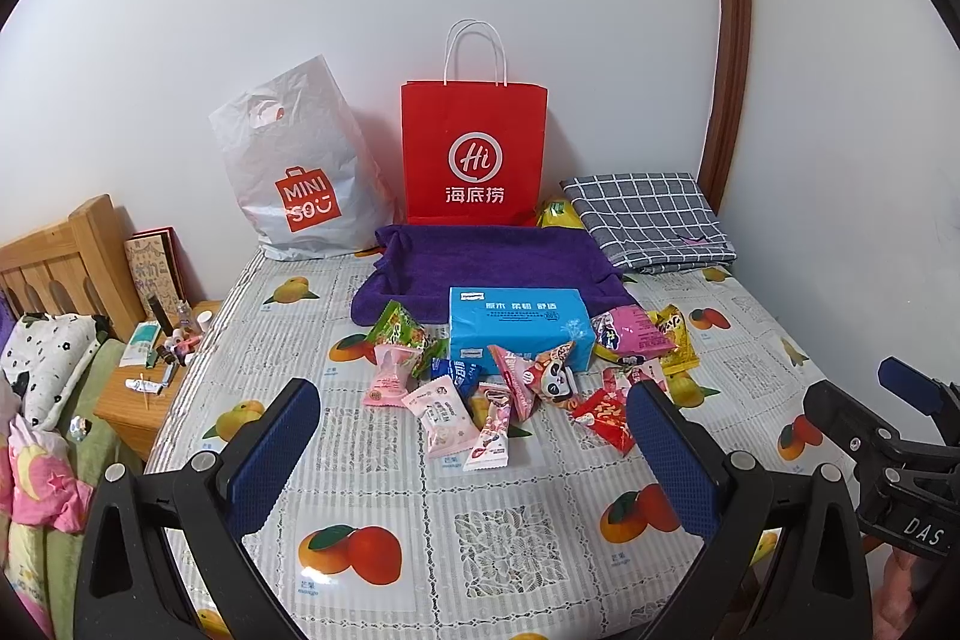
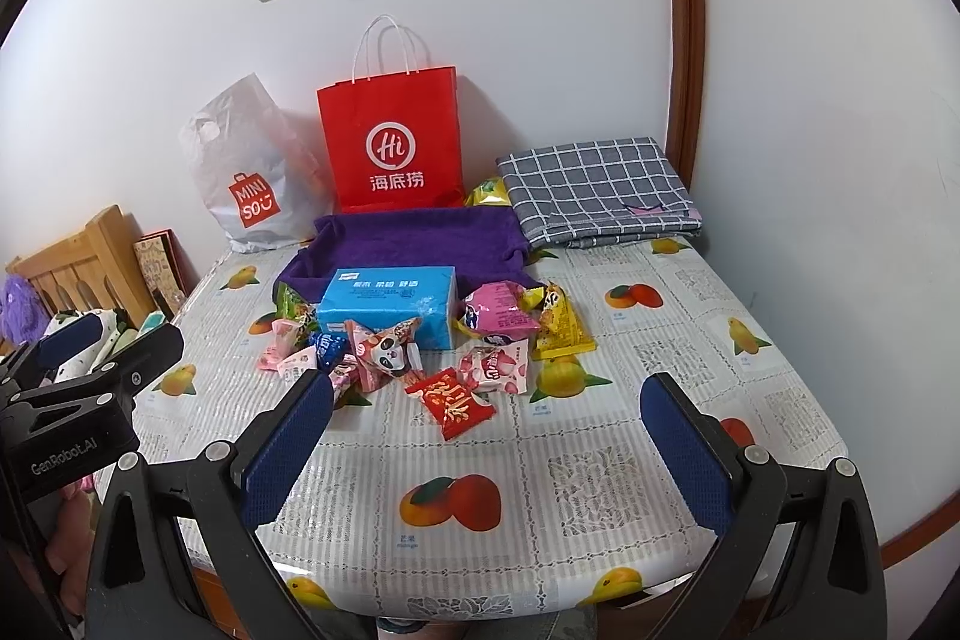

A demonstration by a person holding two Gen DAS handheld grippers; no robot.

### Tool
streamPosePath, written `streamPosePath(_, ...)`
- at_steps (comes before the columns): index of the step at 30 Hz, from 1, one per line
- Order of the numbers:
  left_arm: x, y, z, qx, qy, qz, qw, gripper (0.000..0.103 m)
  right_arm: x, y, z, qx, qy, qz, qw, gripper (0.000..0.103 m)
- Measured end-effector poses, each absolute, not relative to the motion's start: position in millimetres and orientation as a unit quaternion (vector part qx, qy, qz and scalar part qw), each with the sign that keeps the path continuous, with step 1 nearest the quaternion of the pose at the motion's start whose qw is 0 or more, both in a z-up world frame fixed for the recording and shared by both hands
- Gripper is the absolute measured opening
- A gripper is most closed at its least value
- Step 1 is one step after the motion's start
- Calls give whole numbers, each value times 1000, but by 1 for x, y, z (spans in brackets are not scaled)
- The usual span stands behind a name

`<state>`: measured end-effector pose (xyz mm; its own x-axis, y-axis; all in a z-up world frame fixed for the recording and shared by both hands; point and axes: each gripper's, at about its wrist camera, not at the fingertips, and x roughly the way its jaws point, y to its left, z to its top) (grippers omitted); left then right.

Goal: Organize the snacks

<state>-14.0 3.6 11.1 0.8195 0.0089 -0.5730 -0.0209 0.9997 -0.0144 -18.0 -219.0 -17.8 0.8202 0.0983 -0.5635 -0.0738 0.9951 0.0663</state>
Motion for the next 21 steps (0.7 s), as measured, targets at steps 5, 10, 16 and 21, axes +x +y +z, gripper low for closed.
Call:
streamPosePath(5, -16, 2, 13, -9, 296, 6, 955, 102, -20, -219, -18, 21, 296, 45, 954, 101)
streamPosePath(10, -16, 1, 13, -8, 294, 6, 956, 102, -20, -217, -18, 18, 294, 47, 954, 101)
streamPosePath(16, -7, 8, 7, -11, 300, 4, 954, 102, -12, -221, -27, 26, 296, 53, 953, 101)
streamPosePath(21, 14, 19, -17, -16, 327, 2, 945, 100, 8, -226, -48, 20, 314, 41, 948, 97)
